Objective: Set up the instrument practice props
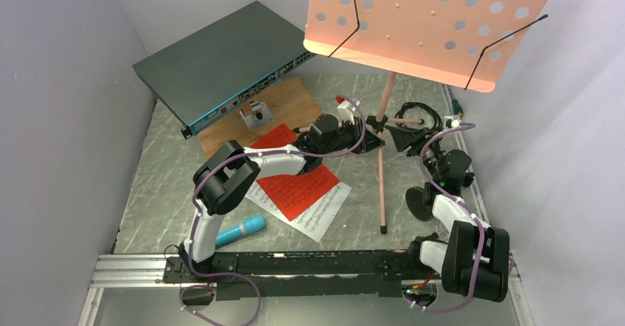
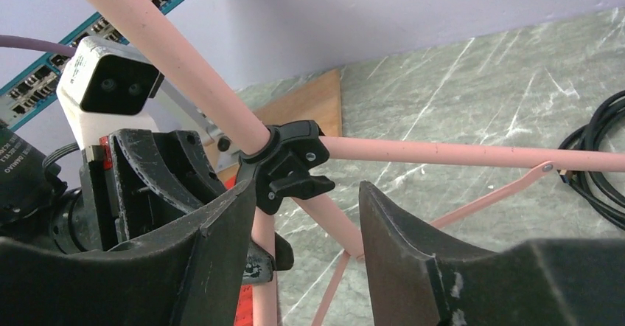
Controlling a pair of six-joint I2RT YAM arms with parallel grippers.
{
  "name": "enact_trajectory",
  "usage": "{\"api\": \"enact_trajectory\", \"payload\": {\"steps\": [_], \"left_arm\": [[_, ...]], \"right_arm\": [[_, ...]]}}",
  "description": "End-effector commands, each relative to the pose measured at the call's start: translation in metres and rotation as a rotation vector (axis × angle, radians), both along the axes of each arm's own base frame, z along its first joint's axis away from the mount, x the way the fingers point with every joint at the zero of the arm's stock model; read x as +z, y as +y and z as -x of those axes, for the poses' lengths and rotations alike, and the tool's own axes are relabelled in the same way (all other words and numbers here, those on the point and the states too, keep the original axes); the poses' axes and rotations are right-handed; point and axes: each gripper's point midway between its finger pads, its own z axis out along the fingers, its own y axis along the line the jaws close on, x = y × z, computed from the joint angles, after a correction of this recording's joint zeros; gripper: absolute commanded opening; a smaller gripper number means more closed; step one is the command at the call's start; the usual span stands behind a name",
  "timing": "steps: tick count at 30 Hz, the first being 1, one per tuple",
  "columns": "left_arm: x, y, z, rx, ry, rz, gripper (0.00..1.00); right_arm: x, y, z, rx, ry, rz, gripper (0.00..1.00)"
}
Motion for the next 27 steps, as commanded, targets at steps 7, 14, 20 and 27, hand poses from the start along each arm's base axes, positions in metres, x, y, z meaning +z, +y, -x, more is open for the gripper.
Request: {"api": "enact_trajectory", "payload": {"steps": [7,14,20,27], "left_arm": [[-0.142,0.052,0.001,0.058,0.224,-0.372,0.00],[-0.142,0.053,0.001,0.063,0.218,-0.378,0.00],[-0.145,0.053,0.001,0.059,0.225,-0.380,0.00],[-0.145,0.052,0.001,0.058,0.227,-0.382,0.00]], "right_arm": [[0.030,0.008,-0.007,0.076,-0.112,0.043,0.52],[0.018,0.012,-0.005,0.099,-0.083,0.029,0.51],[0.016,0.008,-0.009,0.075,-0.069,0.019,0.49],[0.011,-0.002,-0.025,0.023,0.007,-0.007,0.38]]}}
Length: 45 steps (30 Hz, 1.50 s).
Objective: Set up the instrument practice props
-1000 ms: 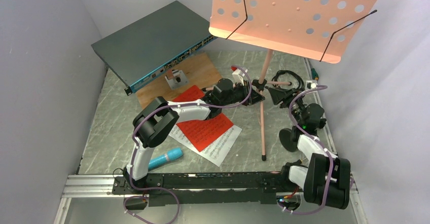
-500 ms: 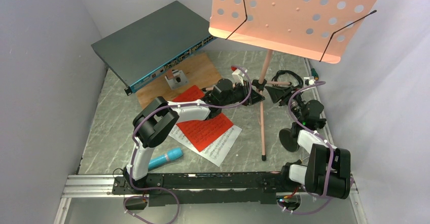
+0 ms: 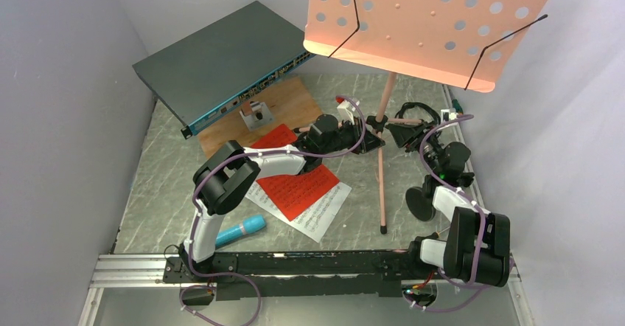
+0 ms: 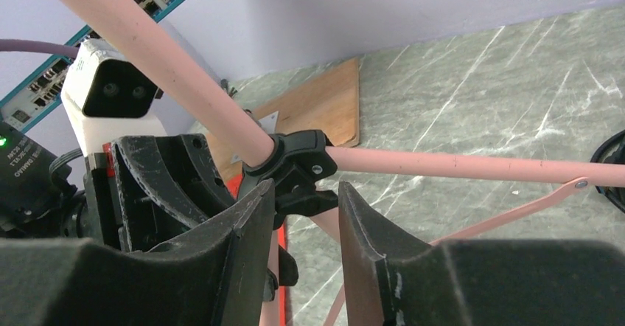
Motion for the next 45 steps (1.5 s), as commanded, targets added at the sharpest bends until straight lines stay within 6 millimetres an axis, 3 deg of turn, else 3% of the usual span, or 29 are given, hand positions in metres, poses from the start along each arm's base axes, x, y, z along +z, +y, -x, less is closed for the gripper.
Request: {"api": "enact_trajectory", "payload": {"steps": [1,10,18,30,45], "left_arm": [[-0.146,0.052,0.001,0.060,0.228,-0.385,0.00],[-0.148,0.050,0.003,0.051,0.238,-0.386,0.00],[-0.150,0.052,0.002,0.055,0.237,-0.392,0.00],[-0.148,0.052,0.002,0.053,0.235,-0.396,0.00],[-0.146,0.052,0.001,0.048,0.222,-0.404,0.00]], "right_arm": [[0.013,-0.010,-0.014,-0.050,-0.022,0.008,0.38],[0.004,-0.011,-0.011,-0.063,0.006,0.009,0.40],[-0.003,-0.015,0.012,-0.118,0.065,0.074,0.53],[-0.004,-0.004,0.009,-0.044,0.059,0.052,0.48],[0.019,-0.008,-0.006,-0.064,0.031,0.005,0.45]]}}
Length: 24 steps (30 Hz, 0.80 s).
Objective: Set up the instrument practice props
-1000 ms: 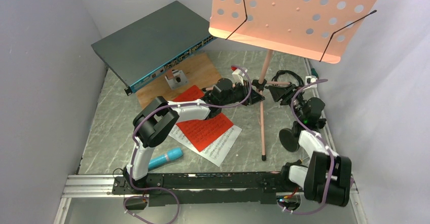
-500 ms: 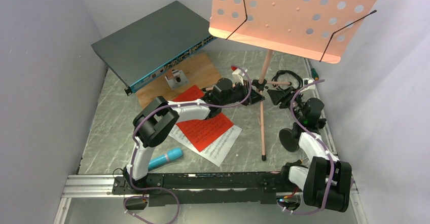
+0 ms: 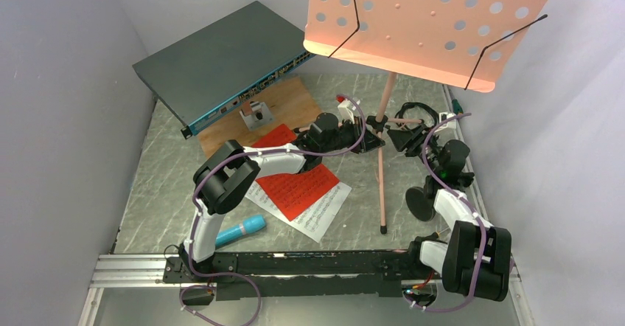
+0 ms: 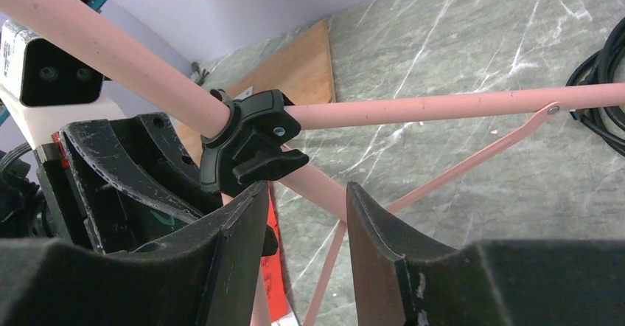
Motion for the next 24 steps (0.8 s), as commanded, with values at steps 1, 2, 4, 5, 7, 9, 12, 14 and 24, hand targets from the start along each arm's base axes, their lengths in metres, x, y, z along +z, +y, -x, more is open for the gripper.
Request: {"api": "enact_trajectory", "payload": {"steps": [1,2,4,5,7,9,12,14,24], "left_arm": [[-0.146,0.052,0.001,0.062,0.208,-0.400,0.00],[-0.147,0.052,0.001,0.062,0.210,-0.400,0.00],[-0.148,0.052,0.001,0.061,0.214,-0.399,0.00],[-0.147,0.051,0.001,0.059,0.213,-0.396,0.00],[-0.148,0.051,0.001,0.059,0.216,-0.395,0.00],[-0.147,0.051,0.002,0.058,0.212,-0.395,0.00],[-0.146,0.052,0.001,0.063,0.209,-0.395,0.00],[-0.147,0.052,0.001,0.062,0.212,-0.394,0.00],[-0.147,0.052,0.001,0.064,0.214,-0.393,0.00]], "right_arm": [[0.043,-0.002,-0.010,-0.006,-0.126,-0.007,0.45],[0.045,-0.002,-0.010,-0.009,-0.131,-0.010,0.45],[0.048,-0.002,-0.011,-0.013,-0.137,-0.017,0.46],[0.049,-0.003,-0.012,-0.018,-0.138,-0.018,0.46],[0.052,-0.002,-0.013,-0.006,-0.147,-0.026,0.46],[0.055,0.002,-0.011,0.017,-0.160,-0.033,0.47],[0.053,0.007,-0.006,0.041,-0.176,-0.028,0.51],[0.052,0.008,-0.004,0.045,-0.185,-0.017,0.53],[0.047,0.001,-0.020,0.008,-0.137,-0.024,0.45]]}}
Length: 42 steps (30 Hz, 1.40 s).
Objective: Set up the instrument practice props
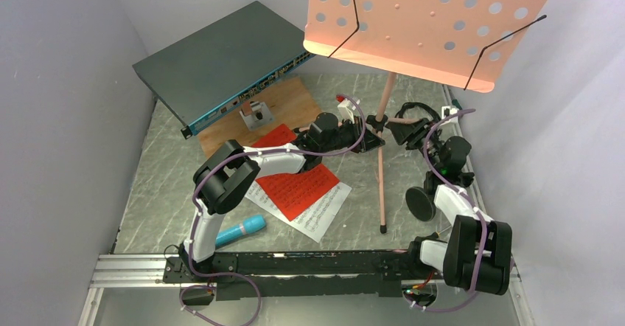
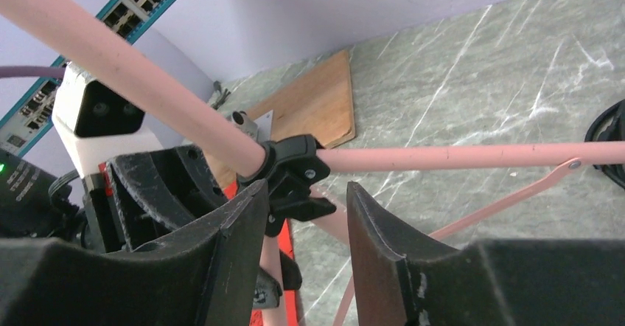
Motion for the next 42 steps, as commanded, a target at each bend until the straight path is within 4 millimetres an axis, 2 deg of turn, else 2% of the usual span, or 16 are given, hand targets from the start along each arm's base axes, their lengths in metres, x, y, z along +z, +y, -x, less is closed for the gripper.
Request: {"api": "enact_trajectory", "payload": {"steps": [1,6,9,13,16,20,24,29,36,42], "left_arm": [[-0.147,0.052,0.002,0.064,0.220,-0.394,0.00],[-0.148,0.052,0.003,0.063,0.223,-0.392,0.00],[-0.147,0.051,0.003,0.062,0.222,-0.391,0.00],[-0.148,0.051,0.004,0.058,0.227,-0.390,0.00],[-0.148,0.052,0.004,0.059,0.226,-0.392,0.00],[-0.147,0.050,0.003,0.056,0.224,-0.383,0.00],[-0.147,0.050,0.003,0.056,0.227,-0.385,0.00],[-0.148,0.051,0.005,0.057,0.231,-0.387,0.00],[-0.147,0.049,0.004,0.053,0.230,-0.384,0.00],[-0.149,0.050,0.004,0.054,0.232,-0.388,0.00]], "right_arm": [[0.023,-0.005,-0.015,-0.022,-0.062,0.008,0.44],[0.010,-0.008,-0.022,-0.037,0.006,-0.016,0.36],[0.005,-0.009,-0.023,-0.040,0.022,-0.008,0.35],[0.014,-0.011,-0.017,-0.063,0.006,0.012,0.48],[0.021,-0.019,-0.013,-0.122,0.033,0.038,0.52],[0.004,-0.029,-0.006,-0.202,0.126,0.138,0.53],[0.000,-0.015,0.003,-0.182,0.082,0.233,0.53],[0.013,0.003,0.014,-0.107,-0.045,0.235,0.53],[0.003,-0.002,0.006,-0.128,0.002,0.250,0.46],[0.009,-0.003,-0.005,-0.137,-0.002,0.232,0.43]]}}
